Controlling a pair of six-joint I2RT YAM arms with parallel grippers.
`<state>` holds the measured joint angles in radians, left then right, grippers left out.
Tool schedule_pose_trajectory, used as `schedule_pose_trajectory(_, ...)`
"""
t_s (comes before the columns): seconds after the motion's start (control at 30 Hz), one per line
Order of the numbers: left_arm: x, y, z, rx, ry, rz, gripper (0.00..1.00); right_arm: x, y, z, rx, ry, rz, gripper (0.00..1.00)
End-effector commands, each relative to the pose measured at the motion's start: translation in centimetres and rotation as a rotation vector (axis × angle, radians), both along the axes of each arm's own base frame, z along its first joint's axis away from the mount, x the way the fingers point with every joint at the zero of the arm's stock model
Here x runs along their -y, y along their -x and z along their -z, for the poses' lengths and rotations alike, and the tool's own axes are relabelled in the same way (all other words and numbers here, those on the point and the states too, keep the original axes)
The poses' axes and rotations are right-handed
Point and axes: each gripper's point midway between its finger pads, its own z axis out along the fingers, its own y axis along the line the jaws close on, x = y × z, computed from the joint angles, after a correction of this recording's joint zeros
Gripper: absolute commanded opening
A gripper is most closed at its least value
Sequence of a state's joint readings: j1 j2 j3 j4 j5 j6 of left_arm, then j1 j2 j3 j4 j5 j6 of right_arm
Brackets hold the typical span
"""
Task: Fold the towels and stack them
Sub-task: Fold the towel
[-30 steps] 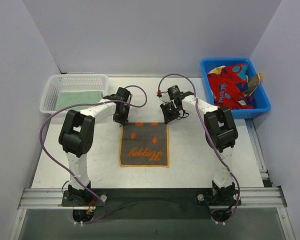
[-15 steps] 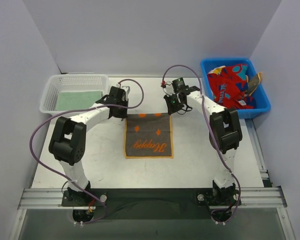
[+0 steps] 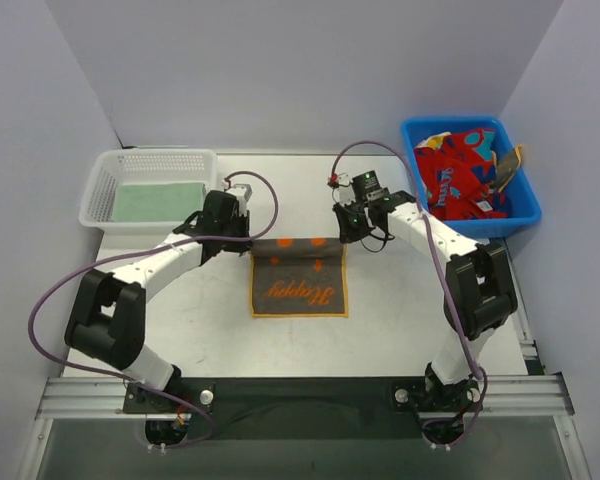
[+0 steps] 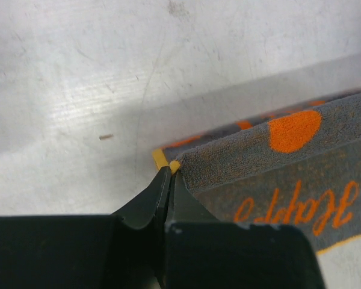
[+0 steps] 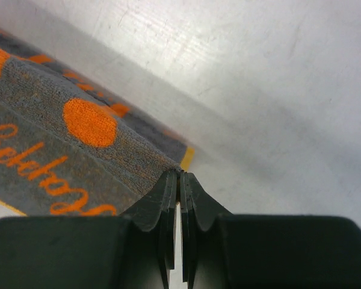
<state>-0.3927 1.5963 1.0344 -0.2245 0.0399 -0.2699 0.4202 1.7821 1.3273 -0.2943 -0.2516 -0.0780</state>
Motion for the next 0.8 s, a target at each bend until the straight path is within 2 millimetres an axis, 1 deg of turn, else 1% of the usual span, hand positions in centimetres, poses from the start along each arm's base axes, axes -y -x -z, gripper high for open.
schedule_pose_trajectory(0.0, -0.1, 1.4, -1.7, 0.043, 0.040, -0.016, 0.00, 1.1, 1.7, -1.4, 0.016, 0.013, 0.050, 0.00)
schedule_pose_trajectory(0.03, 0.0, 2.0, -2.3, 0.049, 0.058, -0.021, 0.00, 1.2, 2.4, -1.0, 0.003, 0.015, 0.049, 0.00)
schedule_pose_trajectory(0.07, -0.2, 3.0, -1.6, 0.028, 0.057, -0.024, 0.00, 0.9, 3.0, -1.1, 0.003, 0.010, 0.043, 0.00)
schedule_pose_trajectory(0.1, -0.2, 3.6, -1.4, 0.021, 0.060, -0.023, 0.00, 0.9, 3.4, -1.7, 0.018, 0.001, 0.045, 0.00)
schedule_pose_trajectory(0.13, 0.0, 4.3, -1.9, 0.026, 0.081, -0.030, 0.00, 0.8, 3.8, -1.7, 0.017, -0.001, 0.043, 0.00)
schedule_pose_trajectory(0.17, 0.0, 5.3, -1.2, 0.004, 0.082, -0.029, 0.00, 0.8, 4.8, -1.5, 0.005, -0.005, 0.044, 0.00)
schedule_pose_trajectory(0.2, 0.1, 6.0, -1.0, -0.005, 0.085, -0.024, 0.00, 0.8, 5.2, -1.5, 0.003, -0.008, 0.041, 0.00)
schedule_pose_trajectory(0.23, 0.2, 6.7, -1.3, -0.005, 0.098, -0.037, 0.00, 0.7, 5.8, -1.3, -0.012, -0.018, 0.052, 0.00)
schedule_pose_trajectory(0.27, 0.6, 7.4, -1.1, -0.008, 0.097, -0.025, 0.00, 0.8, 6.6, -0.7, -0.035, -0.020, 0.052, 0.00)
schedule_pose_trajectory(0.3, 0.5, 8.5, -0.1, -0.034, 0.090, -0.024, 0.00, 0.6, 7.2, -0.8, -0.041, -0.031, 0.060, 0.00)
schedule_pose_trajectory(0.33, 0.6, 8.9, -0.4, -0.034, 0.111, -0.036, 0.00, 0.7, 7.6, -0.6, -0.049, -0.031, 0.064, 0.00)
schedule_pose_trajectory(0.37, 0.7, 9.6, -0.1, -0.044, 0.116, -0.033, 0.00, 0.9, 8.4, -0.1, -0.064, -0.028, 0.067, 0.00)
schedule_pose_trajectory(0.4, 0.6, 10.4, 0.8, -0.067, 0.114, -0.031, 0.00, 0.9, 8.8, 0.2, -0.079, -0.035, 0.083, 0.00)
schedule_pose_trajectory(0.5, 0.7, 11.5, 1.7, -0.093, 0.122, -0.040, 0.00, 0.5, 10.4, 1.3, -0.140, -0.058, 0.089, 0.00)
schedule_pose_trajectory(0.53, 0.4, 12.0, 2.6, -0.119, 0.115, -0.050, 0.00, 0.3, 10.9, 1.7, -0.157, -0.060, 0.082, 0.00)
schedule_pose_trajectory(0.63, 0.2, 13.0, 4.0, -0.168, 0.107, -0.062, 0.00, -0.2, 12.4, 2.8, -0.218, -0.071, 0.081, 0.00)
schedule_pose_trajectory(0.73, -0.1, 13.5, 5.3, -0.209, 0.086, -0.077, 0.00, -0.5, 13.5, 3.9, -0.287, -0.091, 0.080, 0.00)
schedule_pose_trajectory(0.77, -0.3, 13.4, 5.4, -0.211, 0.074, -0.087, 0.00, -0.6, 13.8, 4.5, -0.317, -0.086, 0.087, 0.00)
